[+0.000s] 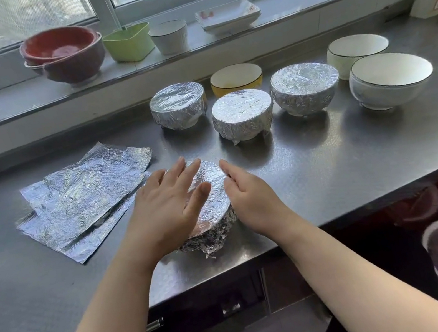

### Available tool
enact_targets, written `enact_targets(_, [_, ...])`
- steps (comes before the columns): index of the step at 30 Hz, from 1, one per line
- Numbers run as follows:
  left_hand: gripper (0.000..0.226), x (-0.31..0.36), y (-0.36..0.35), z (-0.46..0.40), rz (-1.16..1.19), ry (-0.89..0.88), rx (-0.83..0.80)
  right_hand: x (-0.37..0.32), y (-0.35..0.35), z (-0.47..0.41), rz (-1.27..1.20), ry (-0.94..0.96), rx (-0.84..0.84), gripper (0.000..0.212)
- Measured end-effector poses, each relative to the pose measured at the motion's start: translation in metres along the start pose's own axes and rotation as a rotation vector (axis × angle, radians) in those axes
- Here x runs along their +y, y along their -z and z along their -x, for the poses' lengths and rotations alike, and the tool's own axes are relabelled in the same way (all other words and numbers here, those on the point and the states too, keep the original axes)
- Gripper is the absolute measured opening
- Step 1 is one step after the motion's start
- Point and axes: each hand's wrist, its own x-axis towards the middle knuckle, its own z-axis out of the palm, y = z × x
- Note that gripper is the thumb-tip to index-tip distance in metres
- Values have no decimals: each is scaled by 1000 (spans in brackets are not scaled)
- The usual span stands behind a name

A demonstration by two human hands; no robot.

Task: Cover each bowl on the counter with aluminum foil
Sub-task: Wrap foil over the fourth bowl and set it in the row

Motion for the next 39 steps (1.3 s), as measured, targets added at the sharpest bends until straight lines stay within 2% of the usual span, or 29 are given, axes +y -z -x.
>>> enact_targets(11, [83,1,-1,-1,-11,15,7,-4,4,-1,-26,-17,-20,47])
enact_targets(14, [83,1,-1,-2,-22,17,2,-5,5,-1,21,4,-29,43])
enact_targets(16, [84,1,-1,-2,-20,20,2,-6,6,-1,43,-5,-47,48])
enact_targets(21, [82,2,0,-1,-14,31,-1,-8,5,0,222,-13,-57,49])
enact_targets(24, [82,3,0,0,1,34,-2,-8,4,-1,181,-19,-48,47])
enact_targets(30, [83,3,0,-1,0,36,-11,-3,3,-3,-89,-36,-23,41])
enact_targets(39, [83,2,0,0,-4,37,-7,-1,-2,-3,10,-10,0,36])
